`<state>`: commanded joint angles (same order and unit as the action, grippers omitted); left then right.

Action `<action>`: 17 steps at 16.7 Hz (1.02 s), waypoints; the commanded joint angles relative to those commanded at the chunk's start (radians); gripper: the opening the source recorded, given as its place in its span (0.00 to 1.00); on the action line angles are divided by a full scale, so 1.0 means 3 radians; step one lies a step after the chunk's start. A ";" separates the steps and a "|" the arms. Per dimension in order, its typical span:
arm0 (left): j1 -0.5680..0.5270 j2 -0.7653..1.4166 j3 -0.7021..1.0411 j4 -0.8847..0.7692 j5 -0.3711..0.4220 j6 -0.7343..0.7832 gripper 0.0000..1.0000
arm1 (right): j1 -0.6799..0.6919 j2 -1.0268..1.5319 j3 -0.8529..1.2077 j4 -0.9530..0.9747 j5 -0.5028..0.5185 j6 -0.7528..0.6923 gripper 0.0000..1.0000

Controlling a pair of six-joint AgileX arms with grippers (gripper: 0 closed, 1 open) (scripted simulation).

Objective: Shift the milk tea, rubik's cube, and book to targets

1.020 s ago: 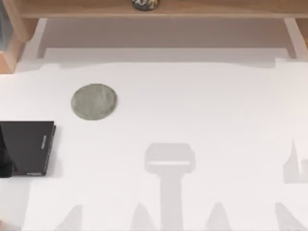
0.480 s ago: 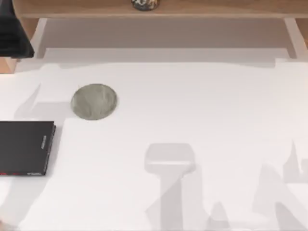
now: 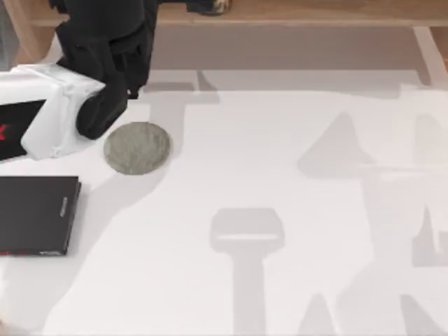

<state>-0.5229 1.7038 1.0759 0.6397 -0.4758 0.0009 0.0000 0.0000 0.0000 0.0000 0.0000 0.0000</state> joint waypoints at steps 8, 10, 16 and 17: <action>-0.0356 0.1147 0.0726 0.0421 -0.0349 0.0019 1.00 | 0.0000 0.0000 0.0000 0.0000 0.0000 0.0000 1.00; -0.0356 0.1147 0.0726 0.0421 -0.0349 0.0019 1.00 | 0.0000 0.0000 0.0000 0.0000 0.0000 0.0000 1.00; -0.0299 0.1287 0.0950 0.0331 -0.0289 0.0015 1.00 | 0.0000 0.0000 0.0000 0.0000 0.0000 0.0000 1.00; -0.0277 0.1365 0.1076 0.0286 -0.0265 0.0014 1.00 | 0.0000 0.0000 0.0000 0.0000 0.0000 0.0000 1.00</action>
<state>-0.6059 2.1134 1.3986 0.7256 -0.5553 0.0052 0.0000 0.0000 0.0000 0.0000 0.0000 0.0000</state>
